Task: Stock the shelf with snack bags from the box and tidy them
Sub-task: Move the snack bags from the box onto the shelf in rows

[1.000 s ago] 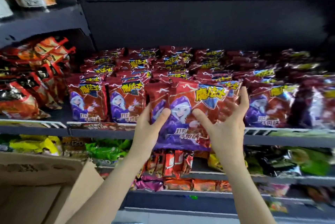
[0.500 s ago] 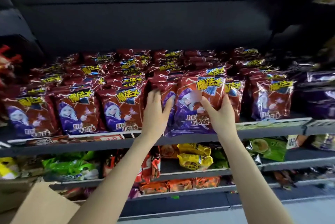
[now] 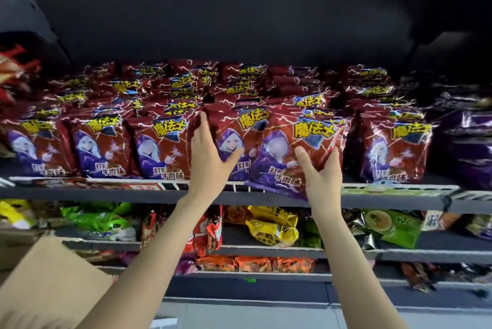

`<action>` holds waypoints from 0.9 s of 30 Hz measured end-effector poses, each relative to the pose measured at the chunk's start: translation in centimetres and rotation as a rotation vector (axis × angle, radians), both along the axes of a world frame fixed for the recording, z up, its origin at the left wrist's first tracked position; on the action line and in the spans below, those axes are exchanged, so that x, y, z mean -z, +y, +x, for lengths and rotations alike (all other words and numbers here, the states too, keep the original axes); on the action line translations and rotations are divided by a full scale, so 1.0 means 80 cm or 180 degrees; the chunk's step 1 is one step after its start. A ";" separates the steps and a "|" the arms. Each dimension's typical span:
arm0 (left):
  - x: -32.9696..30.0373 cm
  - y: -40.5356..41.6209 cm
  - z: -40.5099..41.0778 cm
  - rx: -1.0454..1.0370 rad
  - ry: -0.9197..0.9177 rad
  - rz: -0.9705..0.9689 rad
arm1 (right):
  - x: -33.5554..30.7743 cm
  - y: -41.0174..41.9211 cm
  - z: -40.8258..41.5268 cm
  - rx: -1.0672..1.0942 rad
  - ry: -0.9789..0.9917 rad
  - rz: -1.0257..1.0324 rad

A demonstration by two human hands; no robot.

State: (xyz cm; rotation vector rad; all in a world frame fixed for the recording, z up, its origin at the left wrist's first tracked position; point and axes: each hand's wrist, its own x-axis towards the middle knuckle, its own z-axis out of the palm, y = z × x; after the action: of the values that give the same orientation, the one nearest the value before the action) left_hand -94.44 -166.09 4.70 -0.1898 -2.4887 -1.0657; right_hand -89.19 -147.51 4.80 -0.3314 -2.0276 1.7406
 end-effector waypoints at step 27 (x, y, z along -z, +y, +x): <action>0.000 -0.007 0.010 0.0121 0.1170 -0.1277 | 0.003 0.018 -0.012 -0.0499 -0.0121 -0.0163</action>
State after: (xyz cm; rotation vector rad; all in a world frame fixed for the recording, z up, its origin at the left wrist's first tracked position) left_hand -93.63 -166.63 4.68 -0.5041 -2.3334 -0.4765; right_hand -90.13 -146.10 4.55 -0.2284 -2.0882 1.8960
